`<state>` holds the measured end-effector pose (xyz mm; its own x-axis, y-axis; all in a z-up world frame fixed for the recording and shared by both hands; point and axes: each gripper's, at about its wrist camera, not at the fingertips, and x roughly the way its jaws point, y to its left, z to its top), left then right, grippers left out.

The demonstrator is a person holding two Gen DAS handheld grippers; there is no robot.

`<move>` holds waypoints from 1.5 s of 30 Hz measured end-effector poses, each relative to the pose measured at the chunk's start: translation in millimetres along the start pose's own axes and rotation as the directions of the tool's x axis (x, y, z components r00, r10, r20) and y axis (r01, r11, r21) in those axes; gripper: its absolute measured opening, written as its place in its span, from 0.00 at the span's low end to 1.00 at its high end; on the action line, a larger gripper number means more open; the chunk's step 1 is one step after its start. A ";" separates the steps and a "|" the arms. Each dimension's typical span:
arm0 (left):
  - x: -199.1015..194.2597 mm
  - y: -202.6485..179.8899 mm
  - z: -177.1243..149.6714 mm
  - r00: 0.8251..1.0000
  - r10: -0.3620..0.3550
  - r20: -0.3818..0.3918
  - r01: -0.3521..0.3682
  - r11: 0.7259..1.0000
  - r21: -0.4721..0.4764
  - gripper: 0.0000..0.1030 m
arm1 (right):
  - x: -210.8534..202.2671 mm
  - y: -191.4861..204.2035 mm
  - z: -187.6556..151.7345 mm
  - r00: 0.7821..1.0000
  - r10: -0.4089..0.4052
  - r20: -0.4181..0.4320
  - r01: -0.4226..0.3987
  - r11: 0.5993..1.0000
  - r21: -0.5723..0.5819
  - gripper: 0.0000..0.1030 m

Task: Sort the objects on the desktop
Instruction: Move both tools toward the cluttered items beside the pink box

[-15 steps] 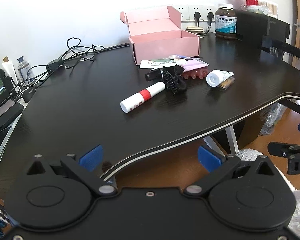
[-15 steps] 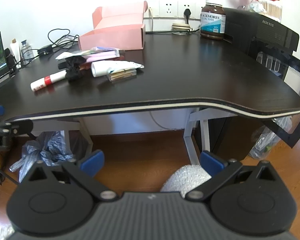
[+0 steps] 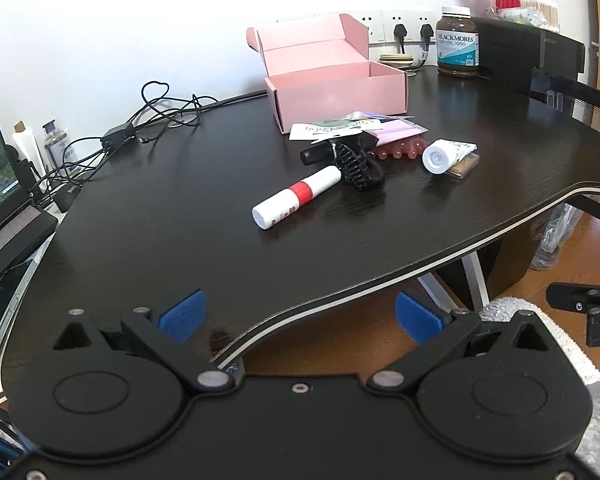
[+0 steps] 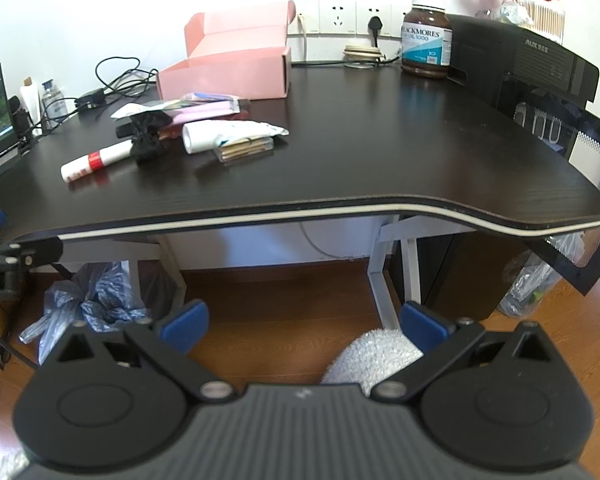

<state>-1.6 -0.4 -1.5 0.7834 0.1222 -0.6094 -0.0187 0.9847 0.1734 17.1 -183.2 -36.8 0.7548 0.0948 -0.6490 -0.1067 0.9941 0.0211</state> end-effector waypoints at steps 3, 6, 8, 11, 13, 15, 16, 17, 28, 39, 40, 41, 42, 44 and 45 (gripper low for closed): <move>1.0 1.5 0.0 1.000 -0.001 -0.004 0.001 1.000 -0.003 1.00 | 0.8 1.3 -0.1 1.000 0.001 -0.001 -0.001 1.000 0.000 0.99; 1.4 2.6 0.6 1.000 -0.007 -0.004 0.007 1.000 -0.008 1.00 | 0.6 1.2 -0.1 1.000 0.001 -0.002 -0.001 1.000 -0.001 0.99; 1.4 0.7 -1.1 1.000 -0.006 -0.001 0.006 1.000 -0.008 1.00 | 0.3 1.3 -0.2 1.000 0.000 -0.003 0.000 1.000 -0.002 0.99; 1.7 1.1 -1.0 1.000 -0.007 0.002 0.007 1.000 -0.008 1.00 | -0.1 1.1 -0.2 1.000 0.000 -0.003 0.000 1.000 -0.001 0.99; 2.3 2.0 -0.8 1.000 -0.008 0.002 0.008 1.000 -0.012 1.00 | 0.4 1.5 -0.1 1.000 -0.001 -0.003 0.001 1.000 0.000 0.99; 3.0 2.9 -0.6 1.000 -0.010 0.002 0.010 1.000 -0.016 1.00 | 1.1 2.0 -0.2 1.000 -0.001 -0.004 0.001 1.000 0.000 0.99; 3.3 3.4 -0.6 1.000 -0.010 0.002 0.010 1.000 -0.018 1.00 | 1.1 2.2 -0.3 1.000 0.000 -0.004 0.000 1.000 -0.001 0.99; 3.6 3.8 -0.5 1.000 -0.011 0.002 0.011 1.000 -0.020 1.00 | 1.1 2.4 -0.4 1.000 0.000 -0.004 0.000 1.000 -0.001 0.99; 3.6 5.9 -3.2 1.000 -0.010 0.004 0.011 1.000 -0.028 1.00 | 1.3 2.2 0.7 1.000 0.000 -0.001 0.000 1.000 0.003 0.99; 5.3 11.2 -4.0 1.000 -0.008 0.004 0.008 0.999 -0.046 1.00 | 1.1 4.6 5.7 1.000 0.003 0.011 -0.004 1.000 0.005 0.99; 5.4 12.0 -3.9 1.000 -0.009 0.005 0.010 0.999 -0.050 1.00 | 3.3 1.8 7.8 1.000 0.005 0.014 -0.005 1.000 0.006 0.99; 5.7 12.4 -3.7 1.000 -0.011 0.004 0.011 0.999 -0.053 1.00 | 3.4 1.9 8.8 1.000 0.005 0.019 -0.005 1.000 0.006 0.99; 5.9 12.7 -3.5 1.000 -0.010 0.003 0.011 0.998 -0.054 1.00 | 3.5 2.0 9.5 1.000 0.005 0.022 -0.005 1.000 0.005 0.99; 6.4 13.3 -3.1 1.000 -0.009 0.002 0.009 0.998 -0.057 1.00 | 4.0 3.3 10.7 1.000 0.008 0.029 -0.008 1.000 0.001 0.99; 6.2 13.6 -2.8 1.000 -0.008 0.004 0.008 0.998 -0.057 1.00 | 4.0 4.2 11.2 0.999 0.009 0.032 -0.009 1.000 -0.003 0.99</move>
